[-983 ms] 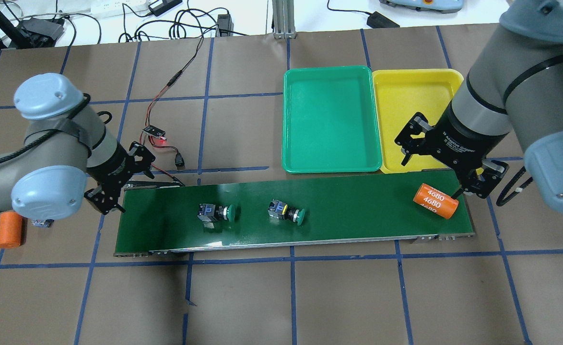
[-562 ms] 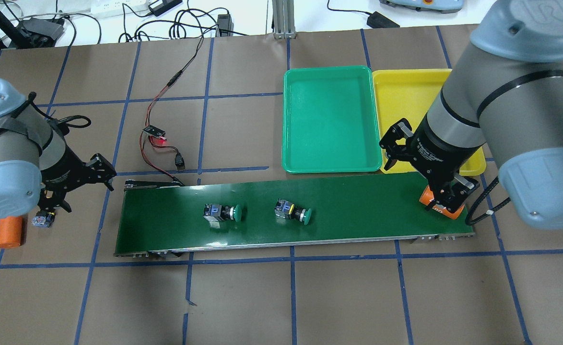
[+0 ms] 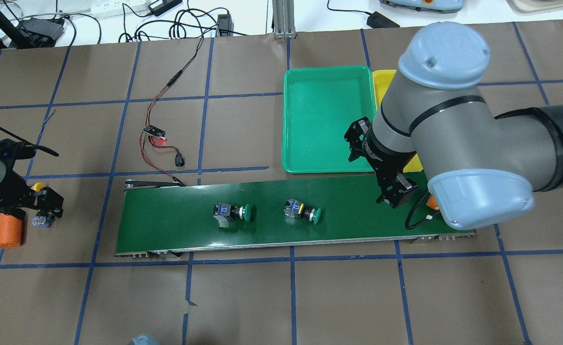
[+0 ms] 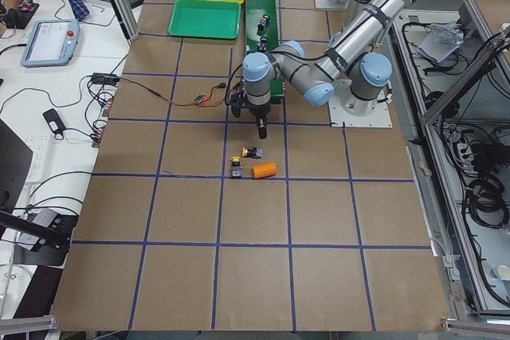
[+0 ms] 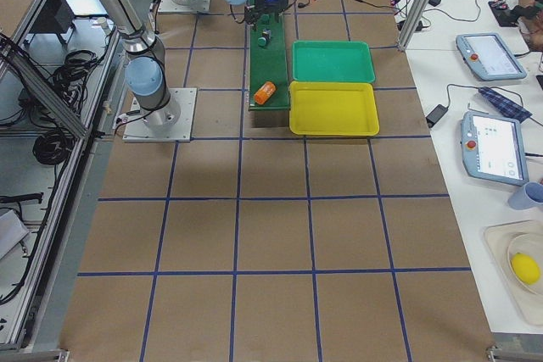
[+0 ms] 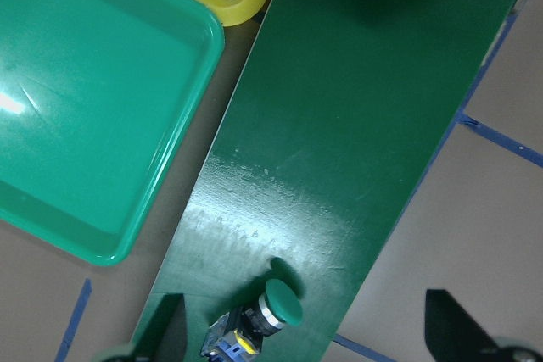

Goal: Sort buttons by color to trays

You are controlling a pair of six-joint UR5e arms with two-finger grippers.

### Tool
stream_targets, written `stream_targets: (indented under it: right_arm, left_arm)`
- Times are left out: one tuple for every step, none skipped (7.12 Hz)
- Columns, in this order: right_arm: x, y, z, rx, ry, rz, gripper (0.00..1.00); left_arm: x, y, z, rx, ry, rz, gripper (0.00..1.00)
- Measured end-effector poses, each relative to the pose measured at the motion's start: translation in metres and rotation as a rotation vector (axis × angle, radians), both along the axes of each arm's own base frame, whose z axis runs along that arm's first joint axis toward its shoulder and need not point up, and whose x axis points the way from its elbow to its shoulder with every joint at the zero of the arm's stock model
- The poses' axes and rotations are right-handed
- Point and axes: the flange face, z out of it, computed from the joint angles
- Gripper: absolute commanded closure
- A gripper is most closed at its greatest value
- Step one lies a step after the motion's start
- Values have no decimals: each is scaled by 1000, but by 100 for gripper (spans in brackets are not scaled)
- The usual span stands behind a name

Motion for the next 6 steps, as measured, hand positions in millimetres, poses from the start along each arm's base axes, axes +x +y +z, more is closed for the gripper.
stream_targets:
  right_arm:
    - [4, -3, -8, 4, -2, 0, 0]
    - [7, -5, -18, 26, 0, 2, 0]
    - [11, -7, -29, 52, 3, -30, 0]
    - [19, -6, -36, 64, 5, -97, 0]
    - [28, -5, -40, 62, 4, -143, 0]
    - [34, -5, -47, 65, 4, -165, 0]
  left_arm:
    - [14, 1, -14, -16, -6, -50, 11]
    - [27, -1, -27, -26, 1, -88, 10]
    - [34, -3, -38, -43, 17, -104, 11]
    - [39, -5, -47, -56, 27, -109, 14]
    - [42, -6, -53, -60, 34, -109, 30]
    - [43, -6, -56, -60, 38, -108, 54]
